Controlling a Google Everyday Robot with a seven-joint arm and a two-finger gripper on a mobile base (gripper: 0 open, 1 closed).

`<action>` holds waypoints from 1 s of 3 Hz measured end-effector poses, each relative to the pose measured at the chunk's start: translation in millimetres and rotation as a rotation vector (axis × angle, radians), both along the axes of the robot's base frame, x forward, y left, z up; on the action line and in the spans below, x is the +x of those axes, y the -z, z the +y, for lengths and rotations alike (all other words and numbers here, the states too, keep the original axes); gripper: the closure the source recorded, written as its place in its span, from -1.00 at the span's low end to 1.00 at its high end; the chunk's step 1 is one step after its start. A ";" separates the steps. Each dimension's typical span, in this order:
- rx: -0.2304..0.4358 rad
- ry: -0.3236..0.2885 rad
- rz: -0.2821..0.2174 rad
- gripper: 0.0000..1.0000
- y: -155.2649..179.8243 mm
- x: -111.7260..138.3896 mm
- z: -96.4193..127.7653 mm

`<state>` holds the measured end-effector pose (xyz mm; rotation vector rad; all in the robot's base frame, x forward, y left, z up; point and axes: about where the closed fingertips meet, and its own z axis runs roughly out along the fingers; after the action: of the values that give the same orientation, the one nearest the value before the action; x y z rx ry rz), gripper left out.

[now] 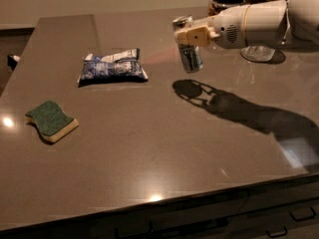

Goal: Place redbull can upright

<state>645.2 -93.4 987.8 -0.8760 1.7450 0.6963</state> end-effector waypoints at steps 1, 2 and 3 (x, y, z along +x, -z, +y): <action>0.057 0.027 -0.067 1.00 11.6 -0.5 1.8; 0.125 0.046 -0.120 1.00 21.3 -2.1 6.3; 0.175 0.055 -0.156 1.00 30.7 -2.5 7.3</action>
Offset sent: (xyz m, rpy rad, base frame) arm -0.0046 0.0048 -0.0331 0.2088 -0.1859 -0.0791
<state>642.7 -86.2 957.1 -0.7393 1.5392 0.7130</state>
